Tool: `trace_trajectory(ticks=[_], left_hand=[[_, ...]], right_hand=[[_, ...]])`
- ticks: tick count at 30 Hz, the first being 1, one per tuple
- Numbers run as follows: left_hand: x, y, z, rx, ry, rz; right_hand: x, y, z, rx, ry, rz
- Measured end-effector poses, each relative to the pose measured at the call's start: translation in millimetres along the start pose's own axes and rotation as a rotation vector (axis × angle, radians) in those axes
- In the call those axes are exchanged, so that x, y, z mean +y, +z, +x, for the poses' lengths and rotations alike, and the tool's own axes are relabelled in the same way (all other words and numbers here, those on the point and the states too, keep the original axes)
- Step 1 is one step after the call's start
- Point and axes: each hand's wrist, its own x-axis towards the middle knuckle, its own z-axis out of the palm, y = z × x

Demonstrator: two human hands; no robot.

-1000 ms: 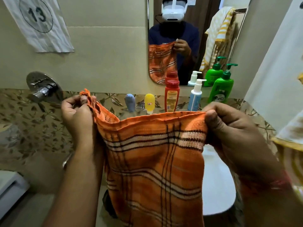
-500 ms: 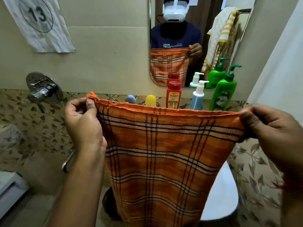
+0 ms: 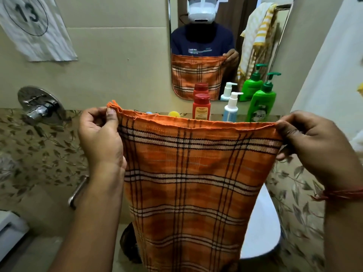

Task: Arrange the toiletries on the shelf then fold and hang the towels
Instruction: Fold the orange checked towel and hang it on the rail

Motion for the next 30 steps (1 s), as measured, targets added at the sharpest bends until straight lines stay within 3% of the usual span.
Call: trace_trajectory(ticks=[4,9,12,17,20,24,28,30], left_hand=[[-5,-2,3,-0.004,-0.014,0.049],[-9,0,4,-0.096,0.004,0.057],[-10,-2,9,-0.224,-0.020,0.060],[-13,-5,14,-0.511,-0.183,0.190],[-14,-4,12,-0.544,-0.240,0.299],[-13,1,14,-0.511,-0.312,0.316],[-7,6,15,-0.566,-0.317,0.309],[-3,12,8,-0.620,-0.310,0.292]], right_hand=[[0,-1,2,-0.083,0.084,0.318],[9,-4,8,-0.009,-0.022,0.279],[14,-2,11,0.020,-0.044,0.373],[20,0,18,0.038,0.102,0.744],[28,-2,22,0.041,0.190,0.764],[32,-10,21,-0.089,0.213,0.811],[29,-14,19,-0.133,0.084,0.698],[16,-12,17,-0.174,-0.061,0.490]])
